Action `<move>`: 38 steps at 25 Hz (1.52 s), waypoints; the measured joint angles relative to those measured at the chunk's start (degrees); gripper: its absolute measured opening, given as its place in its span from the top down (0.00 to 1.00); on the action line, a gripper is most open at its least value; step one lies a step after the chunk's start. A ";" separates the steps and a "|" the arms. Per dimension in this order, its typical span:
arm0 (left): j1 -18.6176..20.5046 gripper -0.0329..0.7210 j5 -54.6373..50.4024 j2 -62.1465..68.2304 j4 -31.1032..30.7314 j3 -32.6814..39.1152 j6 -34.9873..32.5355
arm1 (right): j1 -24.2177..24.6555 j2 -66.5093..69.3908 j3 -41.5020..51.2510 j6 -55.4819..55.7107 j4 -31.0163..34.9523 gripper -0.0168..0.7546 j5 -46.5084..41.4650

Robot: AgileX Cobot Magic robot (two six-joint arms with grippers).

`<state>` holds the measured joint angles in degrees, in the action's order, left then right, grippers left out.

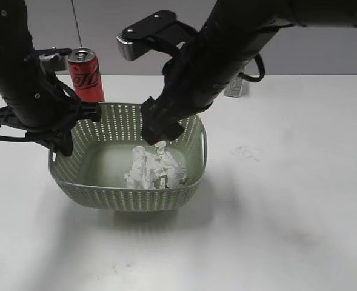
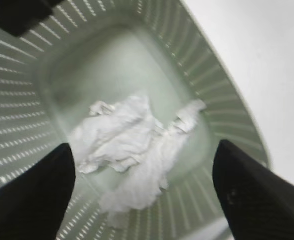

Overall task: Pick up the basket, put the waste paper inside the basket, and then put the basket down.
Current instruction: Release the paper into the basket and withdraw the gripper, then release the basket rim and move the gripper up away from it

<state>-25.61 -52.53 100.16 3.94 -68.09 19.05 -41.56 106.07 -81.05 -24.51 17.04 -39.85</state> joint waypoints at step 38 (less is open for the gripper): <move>-6.58 0.10 1.74 16.55 5.68 -16.95 -5.41 | 35.83 -93.64 51.84 24.91 -18.69 0.21 -17.34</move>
<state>-32.19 -50.79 116.71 9.62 -85.04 13.64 -5.73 12.43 -29.21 0.40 -1.65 -57.19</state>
